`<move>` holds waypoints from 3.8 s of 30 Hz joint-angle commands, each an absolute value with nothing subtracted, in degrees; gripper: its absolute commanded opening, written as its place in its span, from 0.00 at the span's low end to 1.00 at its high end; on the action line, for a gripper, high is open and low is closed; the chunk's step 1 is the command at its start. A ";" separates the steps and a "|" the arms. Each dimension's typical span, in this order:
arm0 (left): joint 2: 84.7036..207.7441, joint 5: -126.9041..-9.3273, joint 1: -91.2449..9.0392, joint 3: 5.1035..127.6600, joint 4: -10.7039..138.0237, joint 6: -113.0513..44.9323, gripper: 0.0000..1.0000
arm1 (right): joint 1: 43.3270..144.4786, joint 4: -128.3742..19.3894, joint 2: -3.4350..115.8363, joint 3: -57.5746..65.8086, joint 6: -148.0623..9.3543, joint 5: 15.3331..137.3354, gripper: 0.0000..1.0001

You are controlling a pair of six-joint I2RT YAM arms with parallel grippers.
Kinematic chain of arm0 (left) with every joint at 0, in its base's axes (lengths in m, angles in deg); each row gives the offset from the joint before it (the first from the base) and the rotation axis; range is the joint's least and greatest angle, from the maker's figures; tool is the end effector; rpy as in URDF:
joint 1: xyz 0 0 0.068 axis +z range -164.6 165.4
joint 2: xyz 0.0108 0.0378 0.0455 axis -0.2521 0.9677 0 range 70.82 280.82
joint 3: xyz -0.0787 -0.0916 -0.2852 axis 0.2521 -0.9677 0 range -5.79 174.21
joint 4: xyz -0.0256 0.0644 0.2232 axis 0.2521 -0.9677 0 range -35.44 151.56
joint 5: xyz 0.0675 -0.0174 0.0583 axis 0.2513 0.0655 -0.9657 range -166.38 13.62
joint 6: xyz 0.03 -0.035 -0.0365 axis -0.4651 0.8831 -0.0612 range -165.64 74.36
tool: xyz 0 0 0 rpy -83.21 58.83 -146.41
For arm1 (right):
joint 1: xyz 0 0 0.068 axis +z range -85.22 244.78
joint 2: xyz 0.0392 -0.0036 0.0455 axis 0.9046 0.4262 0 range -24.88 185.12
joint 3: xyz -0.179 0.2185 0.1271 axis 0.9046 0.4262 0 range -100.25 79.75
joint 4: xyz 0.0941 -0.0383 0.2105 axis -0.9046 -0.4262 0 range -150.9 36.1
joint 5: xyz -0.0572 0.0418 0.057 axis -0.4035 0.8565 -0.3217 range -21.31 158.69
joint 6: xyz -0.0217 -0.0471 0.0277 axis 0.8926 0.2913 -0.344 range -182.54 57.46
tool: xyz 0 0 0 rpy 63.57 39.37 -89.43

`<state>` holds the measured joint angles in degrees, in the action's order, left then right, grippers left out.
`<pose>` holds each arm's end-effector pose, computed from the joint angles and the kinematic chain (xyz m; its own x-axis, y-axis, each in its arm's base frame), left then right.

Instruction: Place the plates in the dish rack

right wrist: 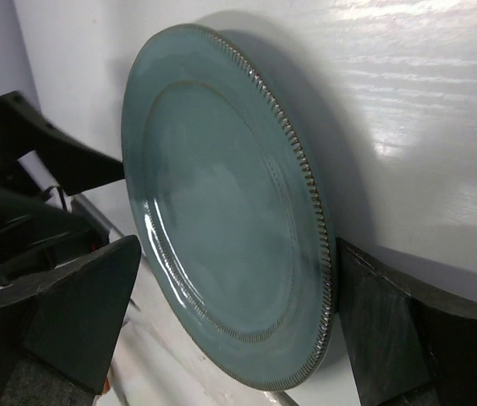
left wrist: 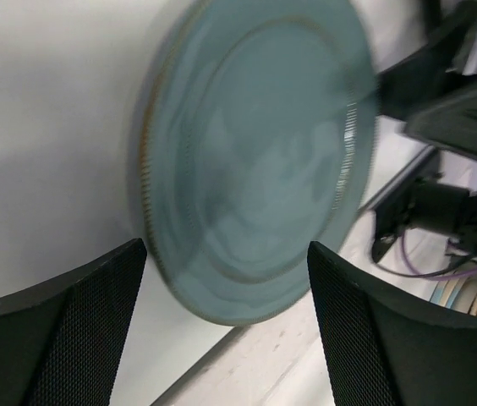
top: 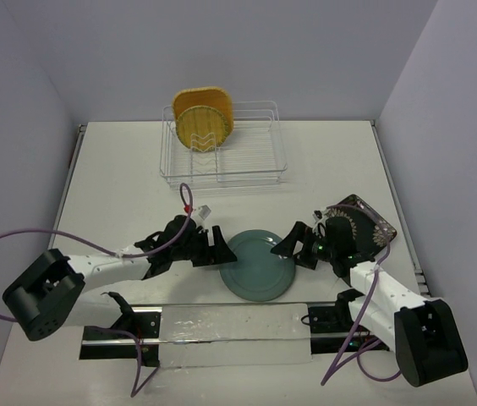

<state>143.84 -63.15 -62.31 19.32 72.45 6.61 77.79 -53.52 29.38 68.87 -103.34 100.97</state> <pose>0.1359 -0.1640 0.2133 -0.9146 -0.1384 -0.3799 0.1958 0.6704 -0.7157 0.1134 0.0496 0.1795 -0.8760 0.3646 -0.3157 0.0020 0.6574 0.7536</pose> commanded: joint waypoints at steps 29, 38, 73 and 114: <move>156.50 -53.35 -62.56 20.14 80.01 5.66 0.00 | 77.52 -50.56 22.12 71.73 -103.85 119.49 0.91; 164.96 -48.11 -59.79 20.53 87.56 7.34 0.00 | 77.61 -50.65 14.37 69.28 -105.24 123.76 0.81; 132.69 -77.99 -58.44 23.95 75.73 -1.20 0.99 | 80.40 -49.77 10.72 56.93 -100.94 112.23 0.00; 116.80 -121.51 -47.79 30.25 44.38 1.90 0.99 | 82.02 -53.46 91.12 -51.40 -36.51 118.49 0.00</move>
<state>117.95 -119.78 -48.83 29.33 45.42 3.02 81.03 -59.46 87.27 -39.14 -40.86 118.36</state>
